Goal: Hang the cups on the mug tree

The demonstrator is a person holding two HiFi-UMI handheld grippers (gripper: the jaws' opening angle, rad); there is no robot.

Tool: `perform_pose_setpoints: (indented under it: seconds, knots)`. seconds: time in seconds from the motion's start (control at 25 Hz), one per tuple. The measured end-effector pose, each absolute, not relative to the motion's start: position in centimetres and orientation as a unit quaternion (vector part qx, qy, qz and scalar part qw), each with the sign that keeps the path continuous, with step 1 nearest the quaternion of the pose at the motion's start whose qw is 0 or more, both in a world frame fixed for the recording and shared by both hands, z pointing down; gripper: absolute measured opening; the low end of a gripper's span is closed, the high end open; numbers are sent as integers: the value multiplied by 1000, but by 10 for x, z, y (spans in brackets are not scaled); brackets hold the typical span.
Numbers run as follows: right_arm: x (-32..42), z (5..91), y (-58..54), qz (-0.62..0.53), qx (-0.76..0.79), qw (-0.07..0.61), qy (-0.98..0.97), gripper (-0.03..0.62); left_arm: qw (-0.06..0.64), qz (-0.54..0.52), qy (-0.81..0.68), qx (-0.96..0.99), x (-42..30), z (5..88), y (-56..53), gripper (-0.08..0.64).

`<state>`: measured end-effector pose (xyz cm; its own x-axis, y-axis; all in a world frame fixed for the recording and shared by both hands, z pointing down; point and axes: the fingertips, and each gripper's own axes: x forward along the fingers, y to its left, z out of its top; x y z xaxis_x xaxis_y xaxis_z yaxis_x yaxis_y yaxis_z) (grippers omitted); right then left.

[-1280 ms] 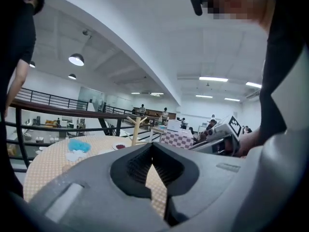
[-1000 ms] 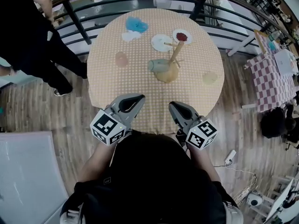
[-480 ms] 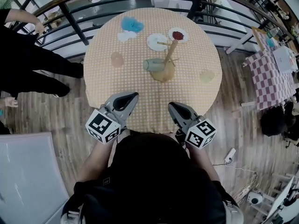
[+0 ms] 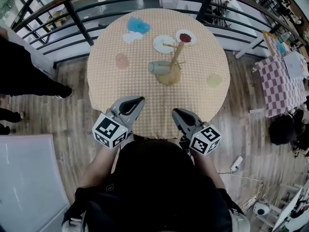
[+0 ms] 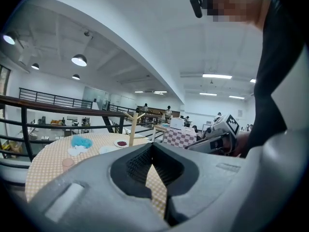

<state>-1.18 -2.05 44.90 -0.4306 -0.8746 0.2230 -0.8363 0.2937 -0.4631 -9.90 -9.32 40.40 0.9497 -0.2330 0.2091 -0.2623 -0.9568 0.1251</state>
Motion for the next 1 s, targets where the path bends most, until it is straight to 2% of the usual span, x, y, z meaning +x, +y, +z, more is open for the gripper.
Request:
perform_pose_setpoints:
  seconds: [0.28, 0.68, 0.84, 1.0]
  knots:
    - [-14, 463, -25, -284, -504, 36, 815, 18, 78, 133, -152, 976, -100, 412, -116, 6]
    - [-71, 483, -82, -311, -524, -1, 793, 18, 22, 215, -145, 965, -156, 433, -224, 5]
    - [-93, 492, -100, -329, -560, 5, 760, 18, -27, 272, -100, 957, -173, 451, -256, 6]
    - [-104, 500, -108, -338, -590, 17, 733, 18, -30, 288, -73, 954, -178, 464, -285, 6]
